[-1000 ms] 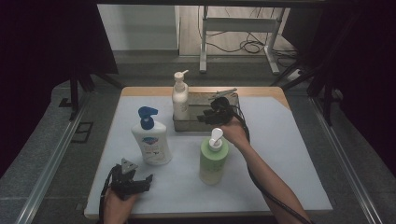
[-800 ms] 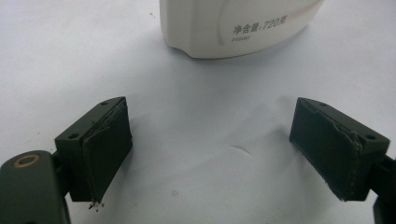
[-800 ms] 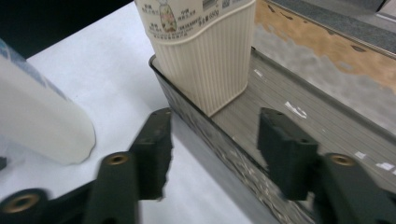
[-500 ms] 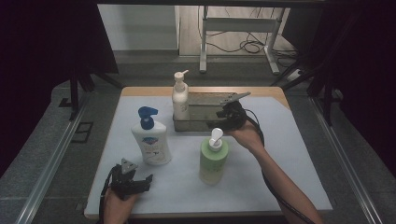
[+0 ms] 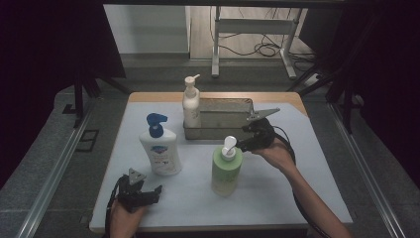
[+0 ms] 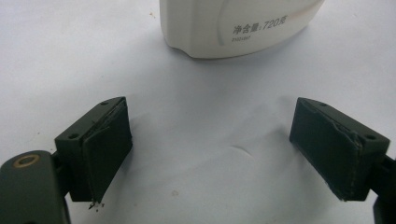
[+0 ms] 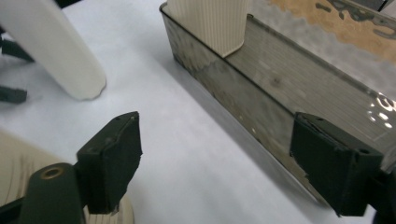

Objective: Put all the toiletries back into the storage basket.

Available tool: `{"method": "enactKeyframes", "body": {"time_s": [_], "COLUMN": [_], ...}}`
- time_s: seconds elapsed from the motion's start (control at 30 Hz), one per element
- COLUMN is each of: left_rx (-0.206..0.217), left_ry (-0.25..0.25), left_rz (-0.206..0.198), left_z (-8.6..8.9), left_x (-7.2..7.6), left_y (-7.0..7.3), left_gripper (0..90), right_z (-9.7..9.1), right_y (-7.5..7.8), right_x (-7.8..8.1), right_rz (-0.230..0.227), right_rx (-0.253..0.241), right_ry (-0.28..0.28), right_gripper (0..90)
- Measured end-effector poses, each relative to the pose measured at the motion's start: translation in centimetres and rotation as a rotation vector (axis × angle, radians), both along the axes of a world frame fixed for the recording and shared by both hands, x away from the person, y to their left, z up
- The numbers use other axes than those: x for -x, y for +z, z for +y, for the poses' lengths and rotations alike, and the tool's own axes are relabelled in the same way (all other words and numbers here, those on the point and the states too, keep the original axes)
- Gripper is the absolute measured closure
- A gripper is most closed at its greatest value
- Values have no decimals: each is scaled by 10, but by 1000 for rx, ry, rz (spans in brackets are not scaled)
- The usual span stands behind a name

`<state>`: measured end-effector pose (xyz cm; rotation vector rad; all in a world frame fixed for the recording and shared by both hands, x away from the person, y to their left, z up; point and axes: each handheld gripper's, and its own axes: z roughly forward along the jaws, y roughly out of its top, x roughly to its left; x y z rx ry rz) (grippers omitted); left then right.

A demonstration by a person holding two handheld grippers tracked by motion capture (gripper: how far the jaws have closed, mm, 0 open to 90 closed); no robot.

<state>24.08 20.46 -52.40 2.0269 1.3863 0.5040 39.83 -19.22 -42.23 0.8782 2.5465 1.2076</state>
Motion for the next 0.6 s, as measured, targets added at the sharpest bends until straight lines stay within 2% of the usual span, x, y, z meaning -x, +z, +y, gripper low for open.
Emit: {"method": "enactKeyframes", "body": {"time_s": [0.27,0.47,0.6], "left_rx": [-1,-1,-1], "left_ry": [-1,-1,0], "left_rz": [0,0,0], "left_z": [0,0,0], "left_x": [0,0,0], "left_y": [0,0,0], "left_gripper": [124,124,124], "right_z": [-18,-33,-39], "right_y": [-8,-19,-26], "right_x": [18,33,44], "right_rz": [-25,-7,-11], "right_rx": [32,7,8], "right_ry": [-3,-12,-12], "right_gripper": [128,93,68]}}
